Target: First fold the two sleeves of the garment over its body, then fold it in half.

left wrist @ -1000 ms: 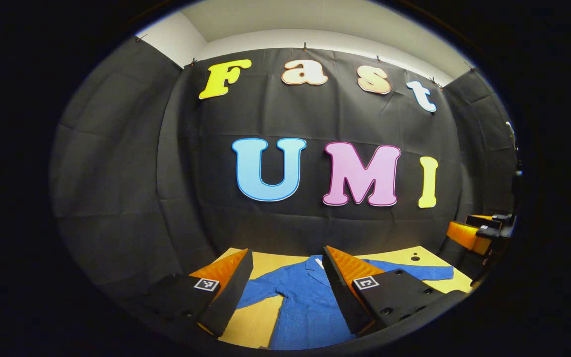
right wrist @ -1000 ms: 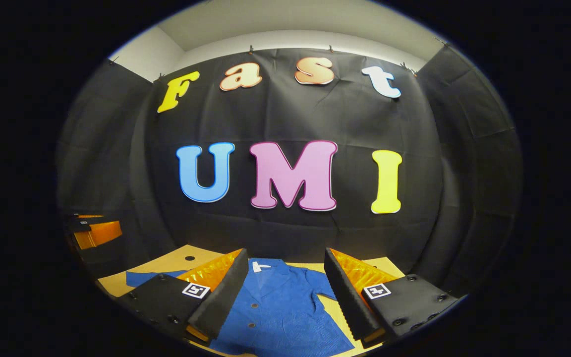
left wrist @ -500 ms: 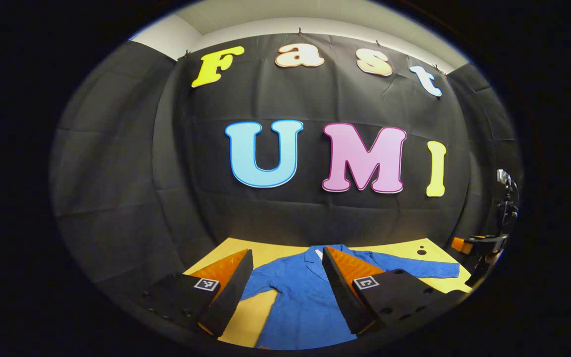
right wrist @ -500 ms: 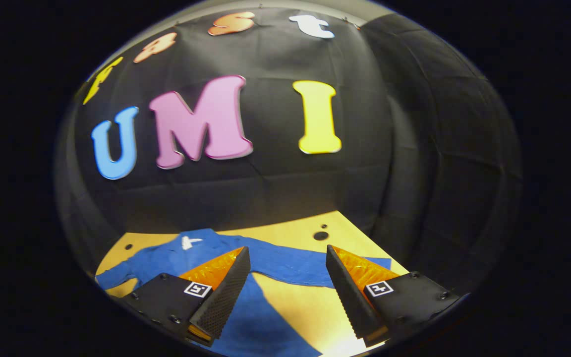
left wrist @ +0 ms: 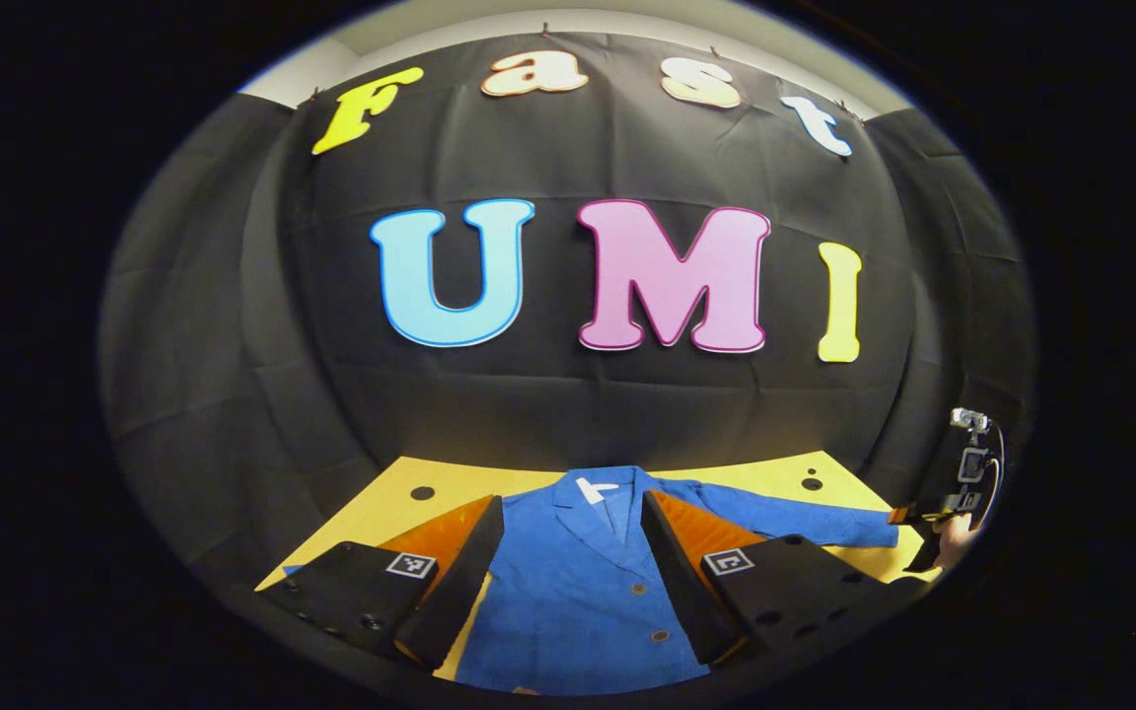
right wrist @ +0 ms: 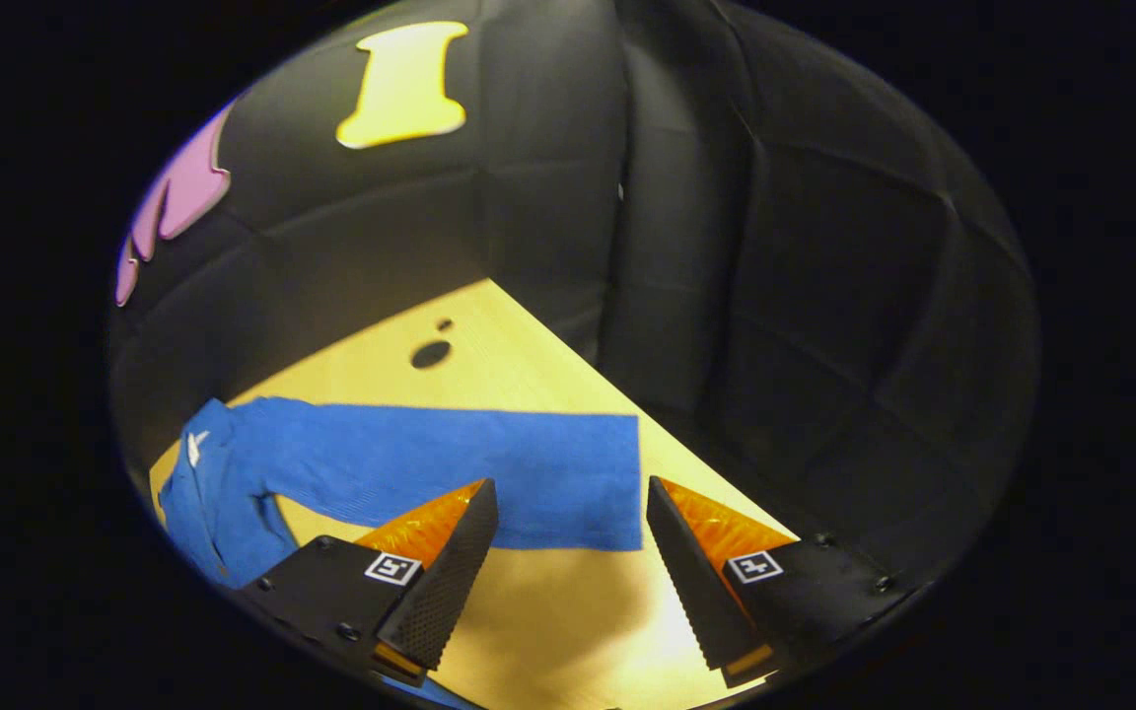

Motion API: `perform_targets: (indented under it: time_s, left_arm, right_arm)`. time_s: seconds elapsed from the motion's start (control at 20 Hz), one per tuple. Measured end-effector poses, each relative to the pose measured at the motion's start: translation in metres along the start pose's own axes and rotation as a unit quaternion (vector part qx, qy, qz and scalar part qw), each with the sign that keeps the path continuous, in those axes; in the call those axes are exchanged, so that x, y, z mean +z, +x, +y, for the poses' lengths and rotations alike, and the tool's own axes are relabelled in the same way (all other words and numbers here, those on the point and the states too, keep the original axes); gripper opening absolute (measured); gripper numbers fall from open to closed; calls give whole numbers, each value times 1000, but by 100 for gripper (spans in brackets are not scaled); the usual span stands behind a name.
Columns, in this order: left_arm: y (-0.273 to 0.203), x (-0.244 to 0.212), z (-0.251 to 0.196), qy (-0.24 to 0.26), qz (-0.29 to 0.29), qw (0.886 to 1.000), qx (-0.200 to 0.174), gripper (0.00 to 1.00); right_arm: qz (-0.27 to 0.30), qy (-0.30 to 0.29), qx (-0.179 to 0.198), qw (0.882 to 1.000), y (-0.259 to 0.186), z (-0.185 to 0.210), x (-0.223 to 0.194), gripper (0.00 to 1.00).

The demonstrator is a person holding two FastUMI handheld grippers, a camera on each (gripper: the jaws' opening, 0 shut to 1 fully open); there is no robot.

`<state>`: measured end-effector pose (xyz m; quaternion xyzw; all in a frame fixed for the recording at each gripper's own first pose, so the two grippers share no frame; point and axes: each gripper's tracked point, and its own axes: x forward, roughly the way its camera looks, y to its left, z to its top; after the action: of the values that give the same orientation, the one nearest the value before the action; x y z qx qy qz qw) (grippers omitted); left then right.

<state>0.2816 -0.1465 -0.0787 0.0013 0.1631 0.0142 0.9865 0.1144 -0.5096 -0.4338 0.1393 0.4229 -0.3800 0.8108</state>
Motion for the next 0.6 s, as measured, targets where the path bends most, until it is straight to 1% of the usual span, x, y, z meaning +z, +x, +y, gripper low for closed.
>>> perform_targets:
  time_s: [0.05, 0.1, 0.25, 0.35, 0.4, 0.45, 0.5, 0.55, 0.6]
  left_arm:
    - [4, 0, -7, 6, 2, 1000, -5, 81]
    - [7, -1, -16, 12, 4, 1000, -11, 81]
    - [15, -5, -38, 22, 12, 999, -30, 81]
    - [19, -11, -46, 24, 25, 999, -37, 81]
    - [20, -12, -50, 21, 30, 999, -41, 81]
    - [22, -13, -51, 17, 34, 998, -43, 81]
    - [23, -13, -52, 13, 34, 998, -44, 82]
    - [24, -14, -54, 10, 35, 998, -44, 81]
    - [25, -15, -56, 9, 36, 998, -43, 81]
  right_arm:
    - [11, 5, -6, 1000, 11, -7, -2, 93]
    - [22, 13, -10, 1000, 19, -12, -4, 96]
    - [53, 49, -12, 997, 29, -25, -11, 96]
    - [76, 59, -5, 995, 34, -30, -18, 96]
    - [62, 53, -7, 997, 31, -35, -6, 96]
    - [60, 50, -8, 997, 37, -31, -9, 93]
    - [64, 45, -10, 997, 32, -25, -13, 95]
    - [61, 31, -31, 997, 32, -30, -13, 90]
    - [69, 17, -28, 997, 30, -31, -15, 87]
